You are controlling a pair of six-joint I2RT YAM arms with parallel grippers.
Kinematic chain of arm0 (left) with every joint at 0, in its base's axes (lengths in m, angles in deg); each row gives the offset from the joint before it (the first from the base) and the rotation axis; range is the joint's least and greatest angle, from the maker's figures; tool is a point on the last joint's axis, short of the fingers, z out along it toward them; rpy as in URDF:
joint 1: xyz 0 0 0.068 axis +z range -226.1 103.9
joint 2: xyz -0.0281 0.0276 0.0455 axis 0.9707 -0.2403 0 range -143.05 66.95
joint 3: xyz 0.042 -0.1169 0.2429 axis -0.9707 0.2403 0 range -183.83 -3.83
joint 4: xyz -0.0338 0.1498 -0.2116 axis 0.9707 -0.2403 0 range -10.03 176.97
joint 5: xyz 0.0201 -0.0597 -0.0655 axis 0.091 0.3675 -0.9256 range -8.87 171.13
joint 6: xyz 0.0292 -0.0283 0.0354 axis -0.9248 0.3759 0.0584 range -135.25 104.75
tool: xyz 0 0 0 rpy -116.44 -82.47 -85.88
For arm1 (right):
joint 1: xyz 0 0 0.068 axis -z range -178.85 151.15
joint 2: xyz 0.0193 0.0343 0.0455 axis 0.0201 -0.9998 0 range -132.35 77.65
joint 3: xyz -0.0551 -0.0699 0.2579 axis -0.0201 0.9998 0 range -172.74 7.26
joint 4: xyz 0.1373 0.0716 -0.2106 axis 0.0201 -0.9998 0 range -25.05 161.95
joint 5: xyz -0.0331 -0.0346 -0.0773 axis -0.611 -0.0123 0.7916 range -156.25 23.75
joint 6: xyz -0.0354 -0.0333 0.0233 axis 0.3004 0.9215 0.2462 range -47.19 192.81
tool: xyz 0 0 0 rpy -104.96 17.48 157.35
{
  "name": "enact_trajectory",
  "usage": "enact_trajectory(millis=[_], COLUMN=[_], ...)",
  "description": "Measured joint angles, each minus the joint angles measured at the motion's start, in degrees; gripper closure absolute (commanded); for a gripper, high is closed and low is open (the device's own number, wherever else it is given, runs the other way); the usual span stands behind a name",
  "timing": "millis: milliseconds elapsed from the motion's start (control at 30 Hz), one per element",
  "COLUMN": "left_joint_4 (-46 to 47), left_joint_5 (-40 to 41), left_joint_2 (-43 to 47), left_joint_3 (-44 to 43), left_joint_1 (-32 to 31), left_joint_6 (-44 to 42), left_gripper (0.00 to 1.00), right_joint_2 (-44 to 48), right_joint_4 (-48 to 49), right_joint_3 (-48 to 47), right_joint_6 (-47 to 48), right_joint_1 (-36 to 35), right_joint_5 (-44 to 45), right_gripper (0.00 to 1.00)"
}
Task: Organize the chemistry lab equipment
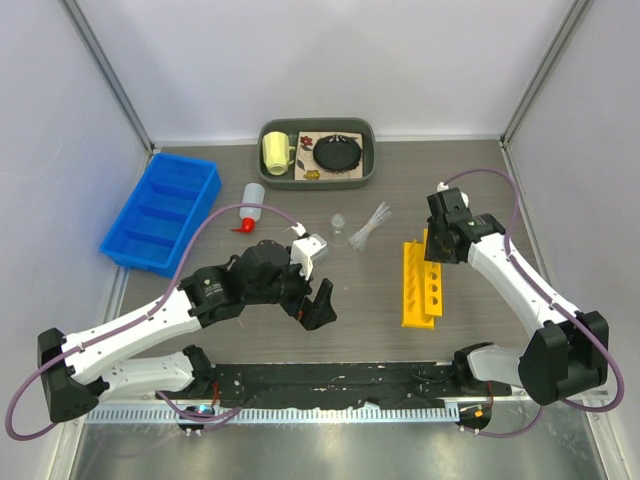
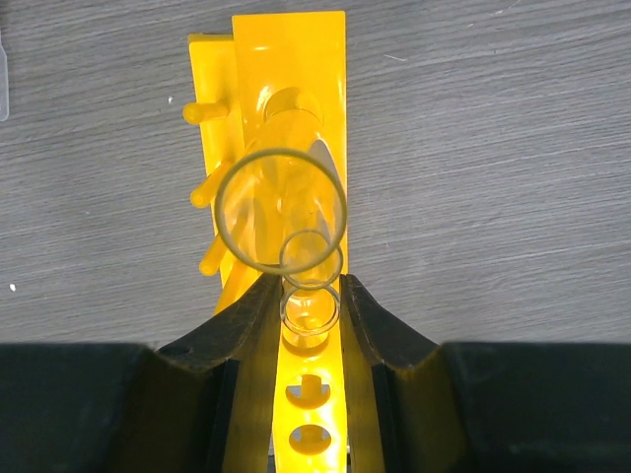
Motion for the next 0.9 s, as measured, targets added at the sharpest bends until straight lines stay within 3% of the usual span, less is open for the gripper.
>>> enact_trajectory(millis=[900], left_joint_4=[0.1], left_joint_5=[0.0], left_joint_2=[1.2], left_joint_3=[0.6], left_joint_1=[0.0], left_joint_6=[0.2], left_gripper=[0.00], right_joint_2=[-1.7], right_joint_4=[0.1], right_joint_3=[0.3], right_joint_6=[-0.2], right_joint_1=[-0.1], right_joint_5=[1.3], right_gripper=[0.86])
